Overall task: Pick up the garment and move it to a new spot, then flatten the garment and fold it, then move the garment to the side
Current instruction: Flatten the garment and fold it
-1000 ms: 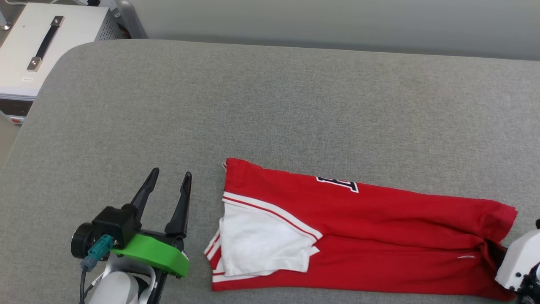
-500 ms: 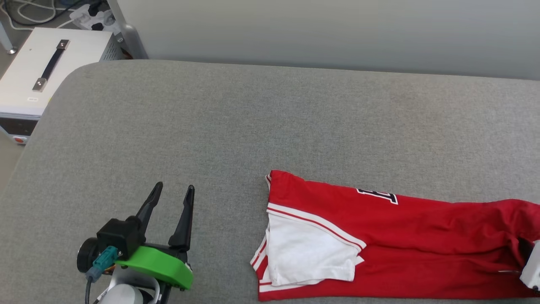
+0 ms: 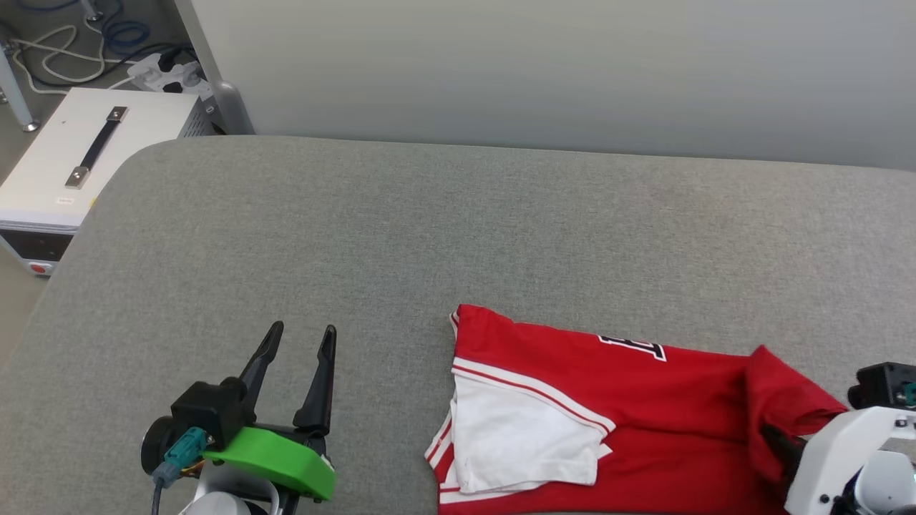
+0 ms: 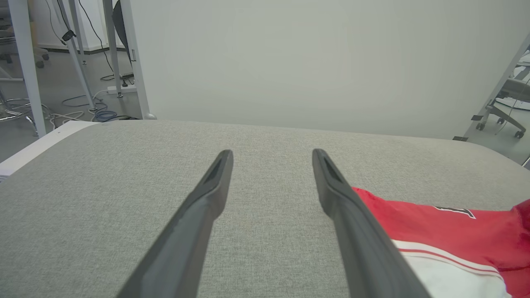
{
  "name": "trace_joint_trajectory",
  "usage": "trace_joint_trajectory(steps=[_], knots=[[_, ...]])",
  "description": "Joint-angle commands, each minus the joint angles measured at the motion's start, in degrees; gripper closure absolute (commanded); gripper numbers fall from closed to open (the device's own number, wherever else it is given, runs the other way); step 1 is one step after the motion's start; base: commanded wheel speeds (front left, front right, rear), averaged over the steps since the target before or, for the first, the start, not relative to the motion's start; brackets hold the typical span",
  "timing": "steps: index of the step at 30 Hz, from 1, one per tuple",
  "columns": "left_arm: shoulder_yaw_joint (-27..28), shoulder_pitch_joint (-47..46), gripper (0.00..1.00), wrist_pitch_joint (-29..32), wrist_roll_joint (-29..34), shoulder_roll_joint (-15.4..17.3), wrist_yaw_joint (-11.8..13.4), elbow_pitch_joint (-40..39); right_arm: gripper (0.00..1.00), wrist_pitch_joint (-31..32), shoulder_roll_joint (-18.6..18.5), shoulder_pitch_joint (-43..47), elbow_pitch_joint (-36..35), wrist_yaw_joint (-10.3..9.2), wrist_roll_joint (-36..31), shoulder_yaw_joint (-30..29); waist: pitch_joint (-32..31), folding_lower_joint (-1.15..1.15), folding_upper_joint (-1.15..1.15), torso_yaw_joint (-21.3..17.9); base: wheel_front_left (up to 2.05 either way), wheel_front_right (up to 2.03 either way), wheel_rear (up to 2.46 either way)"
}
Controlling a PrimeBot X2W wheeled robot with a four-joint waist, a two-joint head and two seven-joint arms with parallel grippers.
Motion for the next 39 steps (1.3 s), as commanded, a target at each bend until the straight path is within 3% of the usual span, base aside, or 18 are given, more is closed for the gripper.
trace_joint_trajectory(steps=[1, 7, 12, 19, 33, 34, 35, 36, 39], knots=[[0.1, 1.1, 0.0, -0.3, -0.4, -0.2, -0.2, 0.2, 1.0, 0.6, 1.7, 0.7, -1.1, -0.06, 0.8, 1.0, -0.2, 0.0, 0.0, 0.3, 0.0, 0.0, 0.0], [0.2, 1.1, 0.0, -0.3, -0.6, -0.3, -0.2, 0.3, 1.0, 1.7, 7.1, 0.2, -4.2, -0.06, 4.1, 6.3, -0.3, 0.0, 0.0, 1.6, 0.0, 0.0, 0.0], [0.2, 0.9, 0.0, -0.3, -0.8, -0.1, -0.2, 0.6, 1.0, -2.4, 8.3, -2.0, -2.7, -0.06, 10.5, 10.3, -0.2, 0.0, 0.0, 2.6, 0.0, 0.0, 0.0], [-0.3, 0.6, 0.0, -0.3, -0.9, 0.3, -0.2, 1.1, 1.0, -13.6, 8.3, -6.9, 5.6, -0.06, 21.1, 19.0, -0.2, 0.0, 0.0, 4.4, 0.0, 0.0, 0.0], [-0.9, -0.2, 0.0, -0.3, -1.4, 0.6, -0.2, 1.9, 1.0, -25.8, 8.3, -17.6, 26.7, -0.06, 21.3, 27.2, 0.7, 0.0, 0.0, 7.7, 0.0, 0.0, 0.0], [-0.9, -0.2, 0.0, -0.3, -1.5, 0.7, -0.2, 1.9, 0.89, -26.6, 8.3, -18.1, 28.2, -0.06, 21.0, 27.5, 0.8, 0.0, 0.0, 7.8, 0.0, 0.0, 0.0], [-1.0, -0.2, 0.0, -0.3, -1.5, 0.7, -0.2, 2.0, 0.33, -27.4, 8.3, -18.7, 29.3, -0.06, 20.4, 27.8, 0.9, 0.0, 0.0, 7.9, 0.0, 0.0, 0.0], [-1.0, -0.3, 0.0, -0.3, -1.5, 0.7, -0.2, 2.1, 0.0, -28.0, 8.3, -19.3, 30.4, -0.06, 20.4, 28.6, 1.0, 0.0, 0.0, 8.1, 0.0, 0.0, 0.0], [-1.1, -0.3, 0.0, -0.3, -1.6, 0.8, -0.2, 2.3, 0.0, -29.2, 8.3, -20.5, 31.4, -0.06, 23.2, 31.9, 1.0, 0.0, 0.0, 8.2, 0.0, 0.0, 0.0]])
